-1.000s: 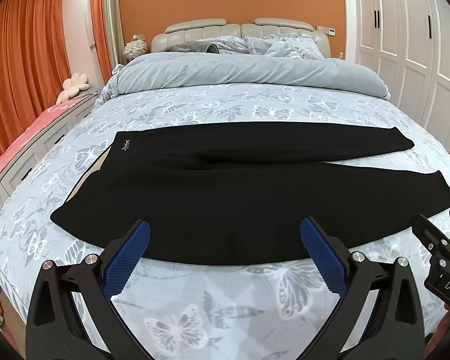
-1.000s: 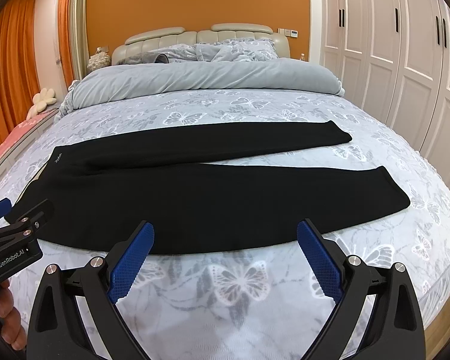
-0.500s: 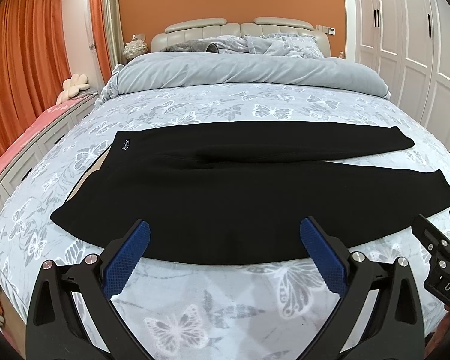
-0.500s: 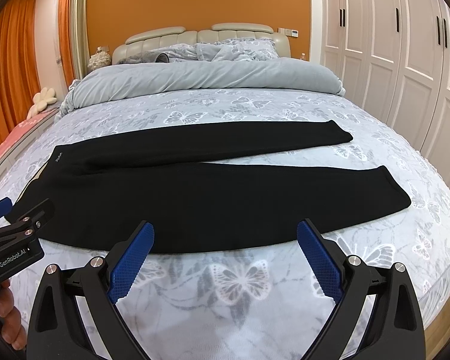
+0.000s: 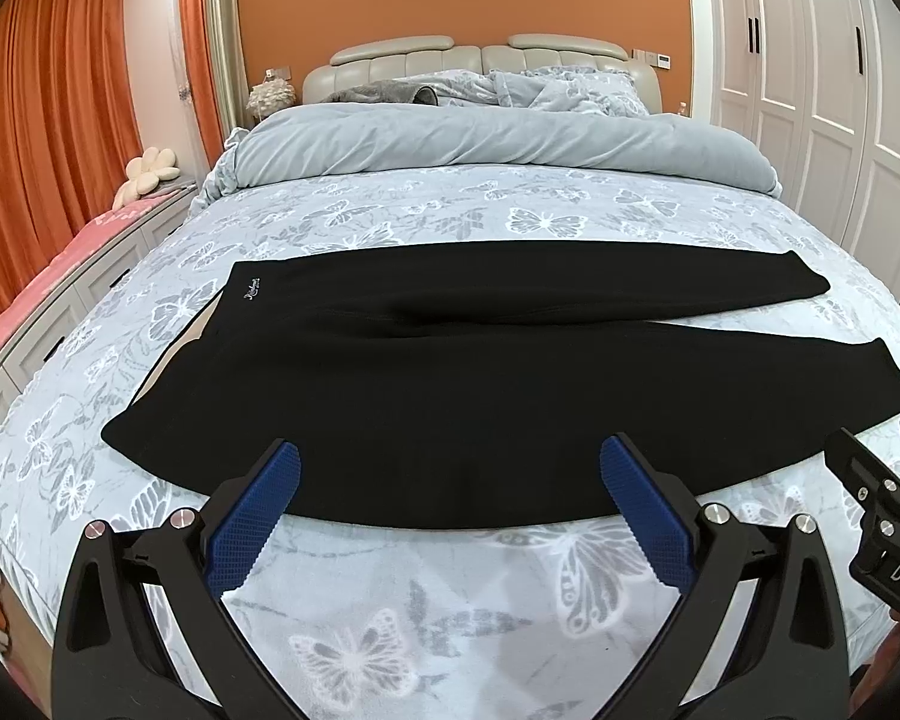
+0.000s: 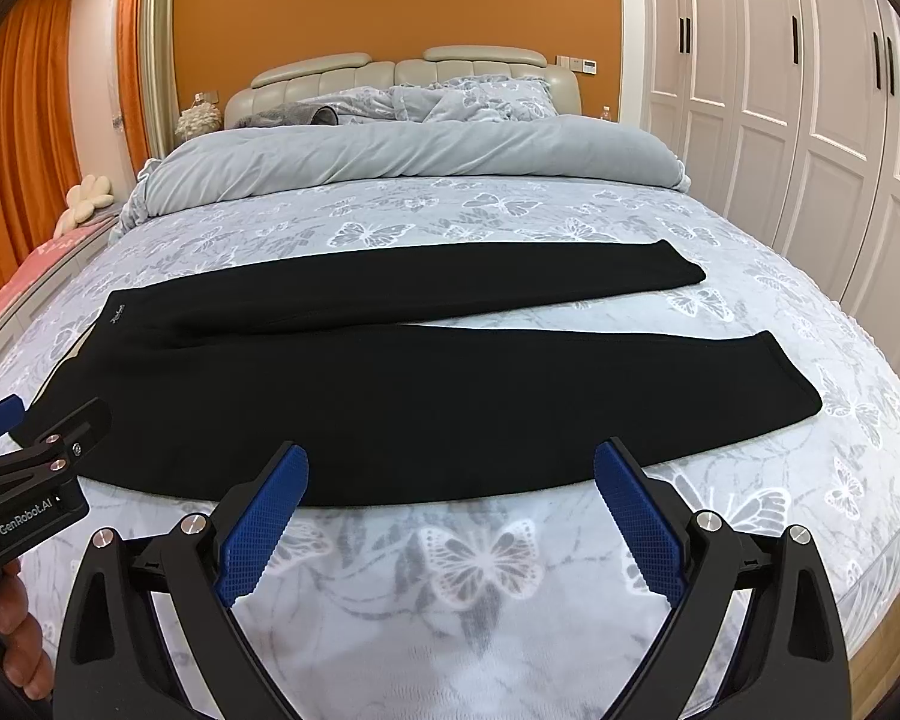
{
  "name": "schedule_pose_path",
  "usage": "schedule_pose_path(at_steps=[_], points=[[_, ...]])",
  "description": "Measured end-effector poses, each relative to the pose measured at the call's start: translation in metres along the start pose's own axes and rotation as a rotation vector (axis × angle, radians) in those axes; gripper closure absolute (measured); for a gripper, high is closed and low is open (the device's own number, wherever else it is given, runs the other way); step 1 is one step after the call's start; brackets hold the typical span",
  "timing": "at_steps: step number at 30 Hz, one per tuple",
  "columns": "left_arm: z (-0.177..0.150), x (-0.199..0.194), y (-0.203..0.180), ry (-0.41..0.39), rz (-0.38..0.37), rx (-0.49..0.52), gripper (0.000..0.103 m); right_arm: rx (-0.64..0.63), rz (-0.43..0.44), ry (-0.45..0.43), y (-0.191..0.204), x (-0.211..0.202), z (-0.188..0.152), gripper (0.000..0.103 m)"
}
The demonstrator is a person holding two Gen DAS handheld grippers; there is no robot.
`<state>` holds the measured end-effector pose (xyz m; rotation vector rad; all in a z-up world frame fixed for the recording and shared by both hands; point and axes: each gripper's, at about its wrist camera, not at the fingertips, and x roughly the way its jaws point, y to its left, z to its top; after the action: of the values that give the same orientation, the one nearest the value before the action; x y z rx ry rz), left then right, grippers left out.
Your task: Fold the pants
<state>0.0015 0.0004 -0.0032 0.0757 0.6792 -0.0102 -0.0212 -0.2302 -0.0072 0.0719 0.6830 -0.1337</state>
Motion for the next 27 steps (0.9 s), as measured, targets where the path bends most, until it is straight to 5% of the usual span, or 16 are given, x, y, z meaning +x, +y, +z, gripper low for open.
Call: schedule_pose_path(at_steps=[27], points=[[-0.0012, 0.0021, 0.0035, 0.003, 0.001, 0.003, 0.005, 0.0, 0.0, 0.002, 0.001, -0.0008, -0.0002, 0.009]])
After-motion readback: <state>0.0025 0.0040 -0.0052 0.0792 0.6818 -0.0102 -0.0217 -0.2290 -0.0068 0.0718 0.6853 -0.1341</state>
